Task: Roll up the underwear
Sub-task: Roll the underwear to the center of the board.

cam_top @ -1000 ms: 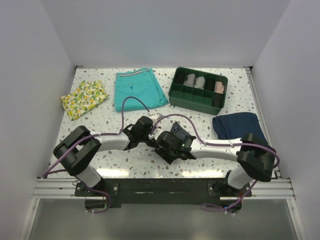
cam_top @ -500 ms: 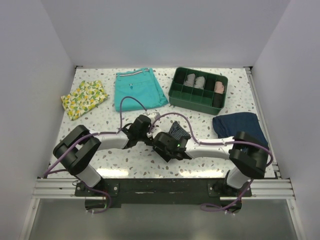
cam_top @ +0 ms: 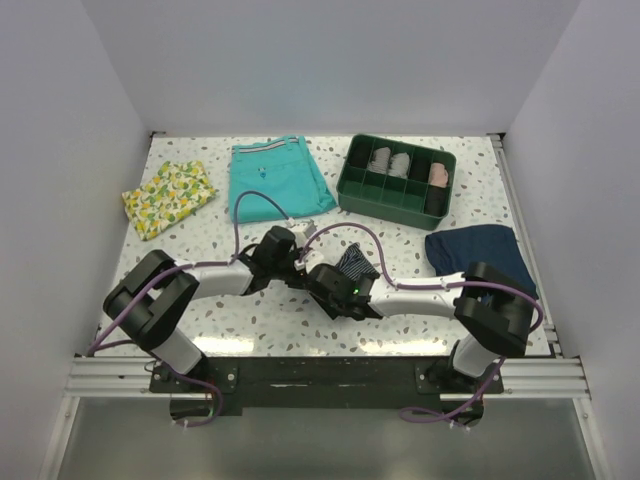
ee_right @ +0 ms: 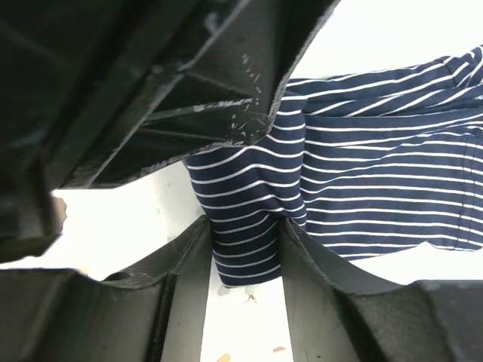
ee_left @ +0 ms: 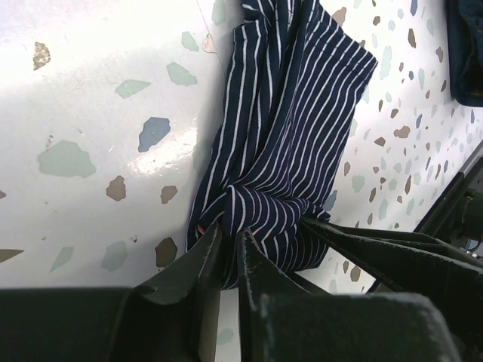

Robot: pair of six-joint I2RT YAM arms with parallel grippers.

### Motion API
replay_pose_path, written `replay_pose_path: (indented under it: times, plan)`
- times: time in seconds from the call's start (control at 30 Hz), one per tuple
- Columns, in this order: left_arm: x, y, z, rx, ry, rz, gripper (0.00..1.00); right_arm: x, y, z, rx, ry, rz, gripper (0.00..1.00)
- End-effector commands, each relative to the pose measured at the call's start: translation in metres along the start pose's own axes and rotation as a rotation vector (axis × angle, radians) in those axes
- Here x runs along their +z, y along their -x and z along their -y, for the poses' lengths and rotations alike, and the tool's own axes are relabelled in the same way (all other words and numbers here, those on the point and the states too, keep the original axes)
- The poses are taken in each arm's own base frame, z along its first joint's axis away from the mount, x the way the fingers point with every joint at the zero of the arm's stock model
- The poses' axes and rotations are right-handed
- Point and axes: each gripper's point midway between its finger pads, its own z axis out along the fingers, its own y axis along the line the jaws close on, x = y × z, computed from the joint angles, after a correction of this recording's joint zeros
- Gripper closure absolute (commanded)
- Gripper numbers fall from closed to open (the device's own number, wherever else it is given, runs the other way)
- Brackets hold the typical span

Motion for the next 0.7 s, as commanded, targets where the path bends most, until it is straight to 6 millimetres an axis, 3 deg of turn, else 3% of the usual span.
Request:
replay_pose_path:
  times: [0.0,0.07,0.17,0.33,0.47,0.67]
  plan:
    - [-0.011,-0.001,-0.016,0.006,0.043,-0.002,0.78,0.019,-0.081,-0.015,0.043,0.038,-0.24,0.63]
    - [-0.013,0.002,-0.021,-0.004,0.056,0.009,0.74,0.023,-0.087,-0.018,0.054,0.037,-0.254,0.67]
    - [-0.019,0.009,-0.025,-0.015,0.068,0.033,0.58,0.026,-0.092,-0.024,0.07,0.059,-0.253,0.72]
    - [-0.031,0.021,-0.036,-0.036,0.119,0.074,0.46,0.029,-0.095,-0.031,0.083,0.102,-0.242,0.76]
    - [-0.051,0.038,-0.048,-0.064,0.182,0.144,0.37,0.031,-0.088,-0.044,0.095,0.17,-0.215,0.78]
    - [-0.093,0.044,-0.089,-0.148,0.386,0.226,0.32,0.032,-0.072,-0.056,0.086,0.231,-0.177,0.78]
